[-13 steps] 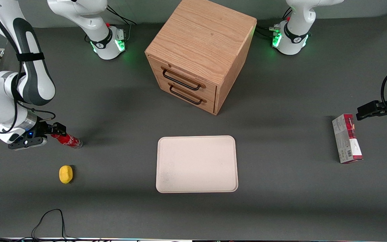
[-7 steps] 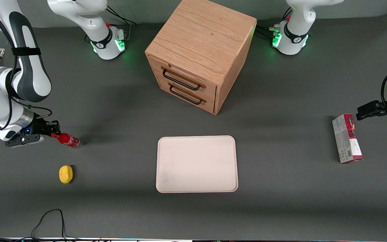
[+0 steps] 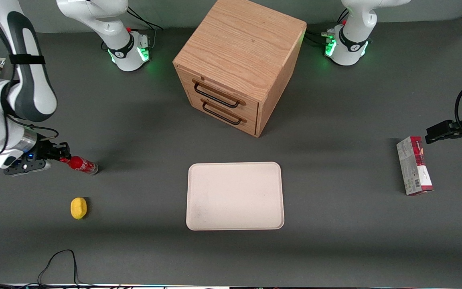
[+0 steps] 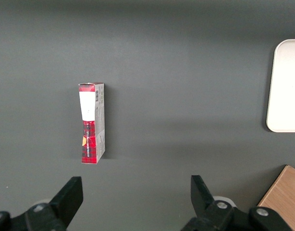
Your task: Place coke bottle on tray
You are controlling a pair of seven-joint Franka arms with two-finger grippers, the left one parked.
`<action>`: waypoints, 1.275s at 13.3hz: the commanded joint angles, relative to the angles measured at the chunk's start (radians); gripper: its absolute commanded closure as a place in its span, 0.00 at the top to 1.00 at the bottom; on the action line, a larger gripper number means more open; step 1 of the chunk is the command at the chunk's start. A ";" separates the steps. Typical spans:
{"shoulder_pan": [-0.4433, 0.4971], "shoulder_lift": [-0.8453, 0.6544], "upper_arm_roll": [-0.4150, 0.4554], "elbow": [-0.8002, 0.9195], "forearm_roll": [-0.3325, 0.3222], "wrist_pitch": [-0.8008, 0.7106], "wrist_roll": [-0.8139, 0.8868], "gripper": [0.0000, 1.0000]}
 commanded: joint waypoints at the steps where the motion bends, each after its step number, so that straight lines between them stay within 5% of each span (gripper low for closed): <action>1: 0.005 -0.012 0.003 0.250 0.006 -0.294 0.053 0.00; 8: 0.068 0.188 0.034 0.867 0.086 -0.770 0.318 0.00; 13: 0.103 0.400 0.232 1.079 0.071 -0.734 0.710 0.00; 17: 0.253 0.532 0.232 1.106 -0.024 -0.539 0.961 0.00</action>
